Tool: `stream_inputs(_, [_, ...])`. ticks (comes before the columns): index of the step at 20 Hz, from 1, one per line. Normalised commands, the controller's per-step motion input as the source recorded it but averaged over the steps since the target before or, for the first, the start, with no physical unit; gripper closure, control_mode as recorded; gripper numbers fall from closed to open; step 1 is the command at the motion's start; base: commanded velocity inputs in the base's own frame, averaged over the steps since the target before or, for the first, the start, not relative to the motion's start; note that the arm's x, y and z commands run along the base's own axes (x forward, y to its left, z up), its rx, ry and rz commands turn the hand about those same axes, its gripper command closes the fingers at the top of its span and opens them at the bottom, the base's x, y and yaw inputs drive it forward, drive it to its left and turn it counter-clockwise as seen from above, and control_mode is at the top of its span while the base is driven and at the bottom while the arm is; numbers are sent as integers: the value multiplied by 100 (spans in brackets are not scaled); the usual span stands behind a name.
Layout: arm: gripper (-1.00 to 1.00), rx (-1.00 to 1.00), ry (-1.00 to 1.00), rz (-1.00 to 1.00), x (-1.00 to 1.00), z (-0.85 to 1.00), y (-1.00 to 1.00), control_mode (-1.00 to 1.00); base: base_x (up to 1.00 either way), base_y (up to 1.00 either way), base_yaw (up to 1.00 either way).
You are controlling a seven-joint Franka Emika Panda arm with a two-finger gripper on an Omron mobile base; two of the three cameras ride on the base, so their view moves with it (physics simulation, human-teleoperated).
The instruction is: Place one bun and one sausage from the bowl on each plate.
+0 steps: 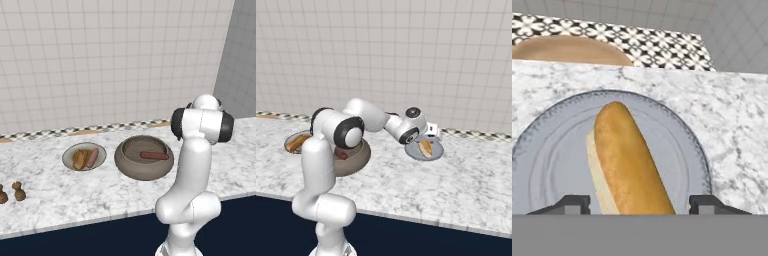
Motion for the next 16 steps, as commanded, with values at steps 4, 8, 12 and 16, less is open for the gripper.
stream_inputs(4, [-100, 0, -6, 0, 3, -19, 0, -100, 0, 0, 0])
stream_inputs(8, [-100, 0, -27, 0, -27, 18, 3, -100, 0, 0, 0])
stream_inputs(12, [-100, -1, -32, 0, -96, 64, 49, -100, 0, 0, 0])
stream_inputs(16, [-100, -4, -7, 0, -99, 69, 96, -100, 0, 0, 0])
